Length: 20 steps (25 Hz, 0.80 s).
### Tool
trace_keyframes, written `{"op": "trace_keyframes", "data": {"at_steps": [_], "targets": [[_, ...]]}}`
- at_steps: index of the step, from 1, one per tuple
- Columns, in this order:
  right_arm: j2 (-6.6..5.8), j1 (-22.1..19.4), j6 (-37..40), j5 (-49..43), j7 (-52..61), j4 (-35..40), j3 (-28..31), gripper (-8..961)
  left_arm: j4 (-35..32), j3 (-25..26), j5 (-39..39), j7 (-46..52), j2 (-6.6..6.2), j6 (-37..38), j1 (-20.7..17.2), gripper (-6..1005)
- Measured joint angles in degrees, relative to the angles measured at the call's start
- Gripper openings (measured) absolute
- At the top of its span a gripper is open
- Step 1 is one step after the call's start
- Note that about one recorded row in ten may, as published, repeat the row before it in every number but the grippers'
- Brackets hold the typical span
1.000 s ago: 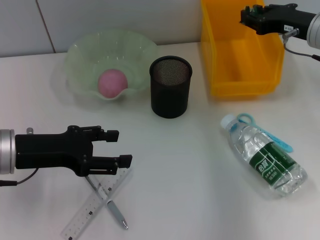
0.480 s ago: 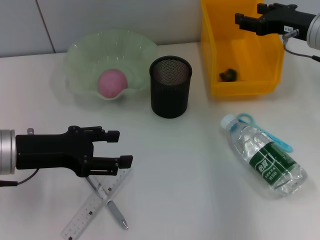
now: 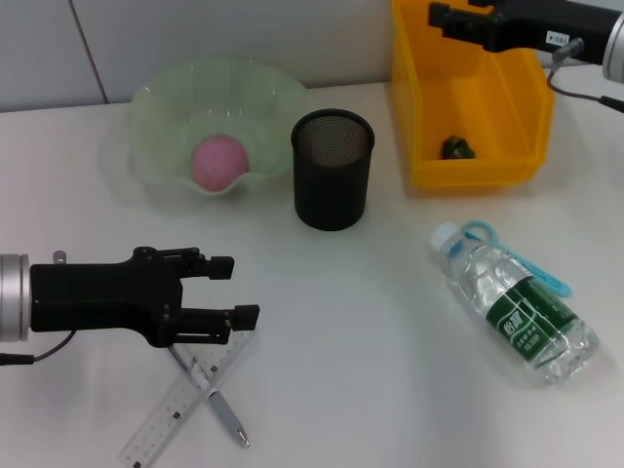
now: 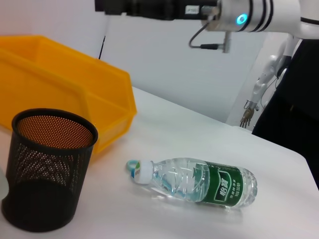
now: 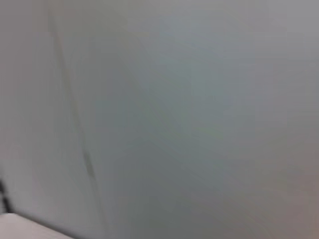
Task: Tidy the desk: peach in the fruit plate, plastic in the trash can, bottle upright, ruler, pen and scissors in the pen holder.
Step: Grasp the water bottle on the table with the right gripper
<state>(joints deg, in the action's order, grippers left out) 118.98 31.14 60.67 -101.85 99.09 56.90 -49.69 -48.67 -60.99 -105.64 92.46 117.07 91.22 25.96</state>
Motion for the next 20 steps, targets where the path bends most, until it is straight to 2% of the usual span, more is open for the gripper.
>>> {"op": "trace_keyframes", "data": {"at_steps": [6, 9, 12, 16, 20], "targets": [[-0.08, -1.4, 10.4, 0.1, 5.7, 5.7, 0.3, 701, -0.3, 0.0, 0.1, 0.0, 0.0, 0.2, 0.0, 804], [-0.13, -1.9, 13.1, 0.0, 7.6, 7.7, 0.3, 702, -0.3, 0.0, 0.1, 0.0, 0.05, 0.3, 0.0, 804], [-0.78, -2.9, 17.5, -1.3, 11.5, 11.0, 0.4, 702, -0.3, 0.0, 0.1, 0.0, 0.07, 0.4, 0.1, 804], [-1.82, -2.7, 22.2, -6.7, 17.2, 14.4, 0.4, 702, -0.3, 0.0, 0.1, 0.0, 0.09, 0.7, 0.2, 804], [-2.01, -2.0, 26.2, -15.1, 23.8, 19.8, 0.3, 701, -0.4, 0.0, 0.0, 0.0, 0.09, 1.0, 0.3, 804]]}}
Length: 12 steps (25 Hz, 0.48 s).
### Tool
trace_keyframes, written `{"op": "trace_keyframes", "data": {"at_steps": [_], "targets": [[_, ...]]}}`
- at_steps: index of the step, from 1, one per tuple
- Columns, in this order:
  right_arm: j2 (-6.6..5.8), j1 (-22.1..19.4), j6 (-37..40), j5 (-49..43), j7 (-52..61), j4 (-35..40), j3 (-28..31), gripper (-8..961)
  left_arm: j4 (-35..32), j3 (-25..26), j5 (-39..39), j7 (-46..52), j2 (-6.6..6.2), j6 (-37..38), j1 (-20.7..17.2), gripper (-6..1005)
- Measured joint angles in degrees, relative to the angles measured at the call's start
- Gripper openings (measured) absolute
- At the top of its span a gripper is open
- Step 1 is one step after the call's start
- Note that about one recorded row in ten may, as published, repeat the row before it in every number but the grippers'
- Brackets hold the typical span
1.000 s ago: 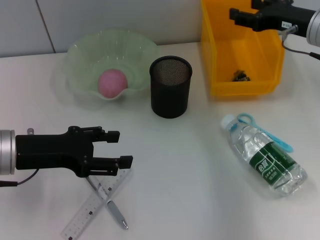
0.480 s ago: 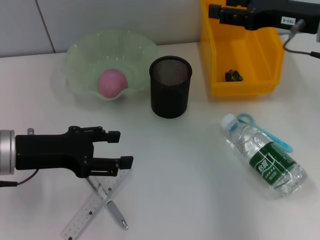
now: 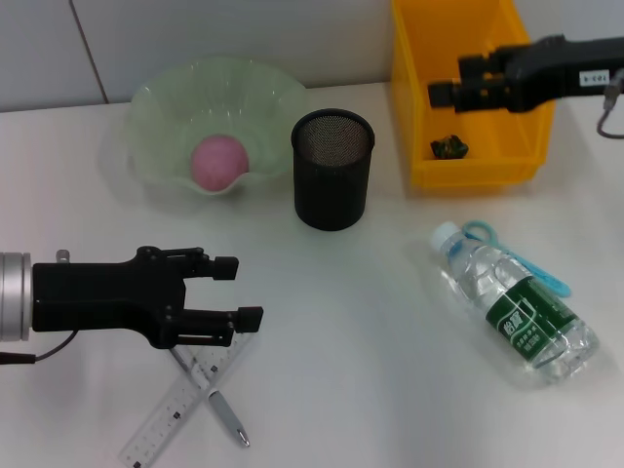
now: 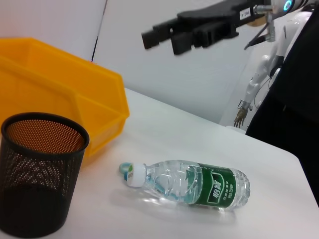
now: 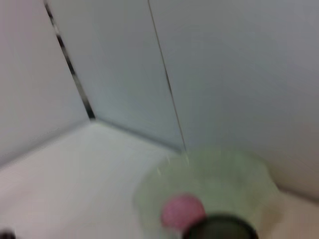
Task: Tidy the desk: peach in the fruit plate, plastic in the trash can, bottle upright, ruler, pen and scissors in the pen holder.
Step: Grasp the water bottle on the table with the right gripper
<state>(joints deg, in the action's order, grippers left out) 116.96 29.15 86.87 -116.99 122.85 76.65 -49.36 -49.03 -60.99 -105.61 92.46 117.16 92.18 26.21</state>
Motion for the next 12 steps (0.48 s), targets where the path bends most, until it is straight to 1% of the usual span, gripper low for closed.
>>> {"op": "trace_keyframes", "data": {"at_steps": [3, 6, 12], "targets": [[0.0, 1.3, 4.0, -6.3, 5.2, 3.3, -0.3, 701, 0.0, 0.0, 0.0, 0.0, 0.0, 0.1, 0.0, 804], [-0.12, 2.7, 7.4, -10.4, 9.2, 5.2, -0.3, 701, 0.0, 0.0, 0.0, 0.0, -0.02, 0.2, 0.0, 804], [-1.09, 5.3, 11.8, -17.8, 18.2, 6.1, 0.0, 704, 0.0, 0.0, 0.0, 0.1, -0.14, 0.5, 0.0, 804]]}}
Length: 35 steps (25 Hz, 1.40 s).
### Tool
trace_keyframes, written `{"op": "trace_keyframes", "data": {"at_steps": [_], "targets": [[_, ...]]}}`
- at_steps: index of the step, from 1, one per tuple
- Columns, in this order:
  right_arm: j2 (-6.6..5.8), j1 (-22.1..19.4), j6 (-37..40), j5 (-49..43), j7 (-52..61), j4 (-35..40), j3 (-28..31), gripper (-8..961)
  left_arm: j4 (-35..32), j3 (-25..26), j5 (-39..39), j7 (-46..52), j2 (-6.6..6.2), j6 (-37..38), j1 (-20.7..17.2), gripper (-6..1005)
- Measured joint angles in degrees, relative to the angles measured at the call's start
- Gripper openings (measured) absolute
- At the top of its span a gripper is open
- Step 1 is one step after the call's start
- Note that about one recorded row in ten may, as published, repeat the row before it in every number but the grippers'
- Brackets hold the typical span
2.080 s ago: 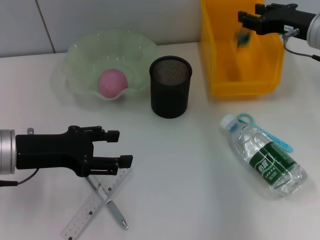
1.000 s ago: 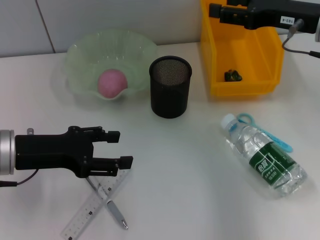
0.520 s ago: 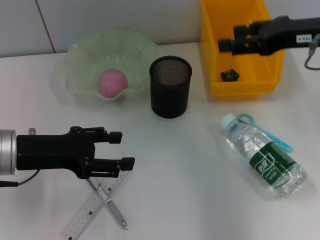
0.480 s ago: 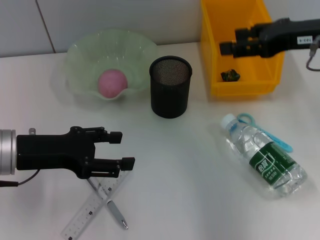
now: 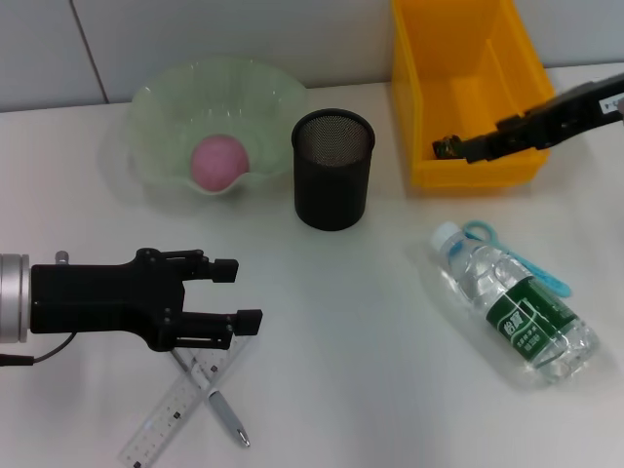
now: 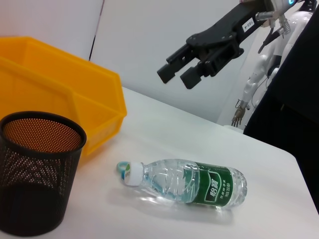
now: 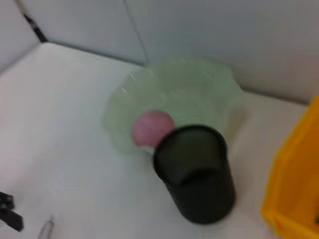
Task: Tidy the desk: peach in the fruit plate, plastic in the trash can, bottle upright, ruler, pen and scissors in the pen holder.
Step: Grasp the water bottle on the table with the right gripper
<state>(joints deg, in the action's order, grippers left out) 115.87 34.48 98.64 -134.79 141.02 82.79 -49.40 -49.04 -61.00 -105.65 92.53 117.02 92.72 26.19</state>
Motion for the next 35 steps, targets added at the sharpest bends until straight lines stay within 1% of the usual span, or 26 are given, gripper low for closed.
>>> {"op": "trace_keyframes", "data": {"at_steps": [4, 7, 10, 16, 23, 27, 31, 35], "targets": [[-0.5, 0.9, 1.7, -1.6, 2.0, -0.1, 0.2, 706, 0.0, 0.0, 0.0, -0.1, -0.03, 0.0, 0.0, 803], [-1.2, 2.2, 5.1, -2.2, 3.6, -0.6, 0.7, 708, 0.0, 0.0, 0.0, -0.1, -0.03, 0.1, 0.1, 803], [-1.49, 3.0, 7.8, -2.9, 5.2, -0.7, 1.4, 712, 0.0, 0.0, 0.0, -0.2, 0.02, 0.1, 0.2, 803], [-1.7, 3.8, 11.7, -6.3, 7.1, -0.6, 1.6, 719, 0.0, 0.0, 0.0, -0.3, -0.01, 0.1, 0.3, 803], [-1.8, 5.6, 17.0, -13.7, 7.3, -1.9, 0.9, 728, 0.0, 0.0, 0.0, -0.3, -0.09, 0.1, 0.4, 803], [-1.81, 6.8, 17.1, -17.3, 7.3, -5.1, -0.3, 733, 0.0, 0.0, 0.0, -0.3, -0.17, 0.1, 0.5, 803], [-1.79, 7.8, 15.4, -19.5, 7.0, -9.3, -1.8, 738, -0.1, -0.2, 0.0, -0.5, -0.21, 0.1, 0.7, 803], [-1.33, 8.4, 12.9, -21.3, 6.9, -12.0, -3.5, 743, -0.1, -0.2, 0.0, -0.9, -0.21, 0.1, 0.8, 803]]}}
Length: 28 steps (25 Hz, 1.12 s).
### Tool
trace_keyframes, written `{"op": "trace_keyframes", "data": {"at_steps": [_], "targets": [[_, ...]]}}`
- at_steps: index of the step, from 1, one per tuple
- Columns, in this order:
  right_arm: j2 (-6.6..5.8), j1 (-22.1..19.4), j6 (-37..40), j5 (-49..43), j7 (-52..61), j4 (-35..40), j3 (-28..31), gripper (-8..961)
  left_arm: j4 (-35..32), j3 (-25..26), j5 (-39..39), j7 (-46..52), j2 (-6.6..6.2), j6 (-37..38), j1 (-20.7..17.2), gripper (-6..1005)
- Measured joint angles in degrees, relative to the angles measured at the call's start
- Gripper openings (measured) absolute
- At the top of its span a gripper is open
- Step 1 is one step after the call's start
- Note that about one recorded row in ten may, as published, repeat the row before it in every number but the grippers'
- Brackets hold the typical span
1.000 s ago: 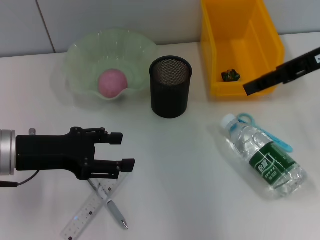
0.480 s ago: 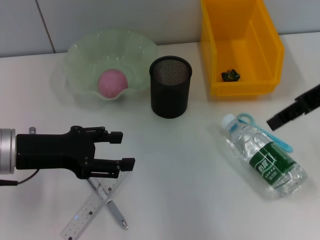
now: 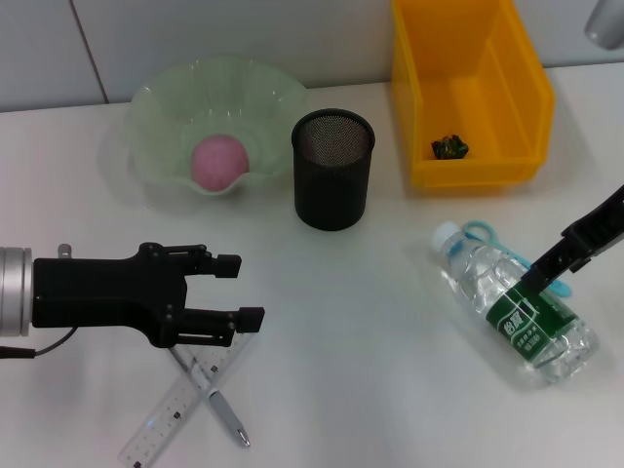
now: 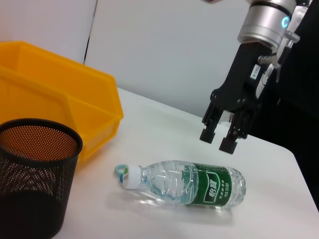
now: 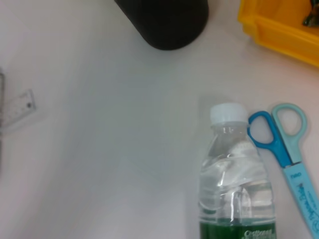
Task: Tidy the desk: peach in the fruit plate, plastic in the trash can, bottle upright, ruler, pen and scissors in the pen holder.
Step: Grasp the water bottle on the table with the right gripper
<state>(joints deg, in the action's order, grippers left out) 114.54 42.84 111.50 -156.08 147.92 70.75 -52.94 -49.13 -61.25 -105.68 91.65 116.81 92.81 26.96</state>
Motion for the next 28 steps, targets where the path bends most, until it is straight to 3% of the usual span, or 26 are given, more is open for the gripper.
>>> {"op": "trace_keyframes", "data": {"at_steps": [12, 17, 20, 23, 28], "targets": [[0.58, -0.9, -4.3, -0.3, -1.6, 0.8, -0.2, 758, 0.0, 0.3, -0.1, -0.1, 0.0, 0.0, 0.1, 803], [3.37, -4.4, -8.4, 2.6, -6.5, 6.4, 1.8, 765, 0.0, 0.3, -0.1, -0.1, -0.02, 0.0, 0.2, 803], [4.37, -8.7, -12.0, 10.4, -11.4, 9.8, 4.3, 769, 0.0, 0.3, 0.0, 0.0, -0.09, -0.2, 0.3, 803], [4.41, -14.0, -15.8, 22.3, -19.1, 9.3, 6.1, 772, 0.0, 0.4, 0.0, 0.0, -0.1, -0.3, 0.3, 803], [4.36, -21.4, -25.0, 43.2, -38.6, -0.6, 6.8, 779, 0.2, 0.9, 0.0, 0.0, -0.09, -0.3, 0.4, 803]]}}
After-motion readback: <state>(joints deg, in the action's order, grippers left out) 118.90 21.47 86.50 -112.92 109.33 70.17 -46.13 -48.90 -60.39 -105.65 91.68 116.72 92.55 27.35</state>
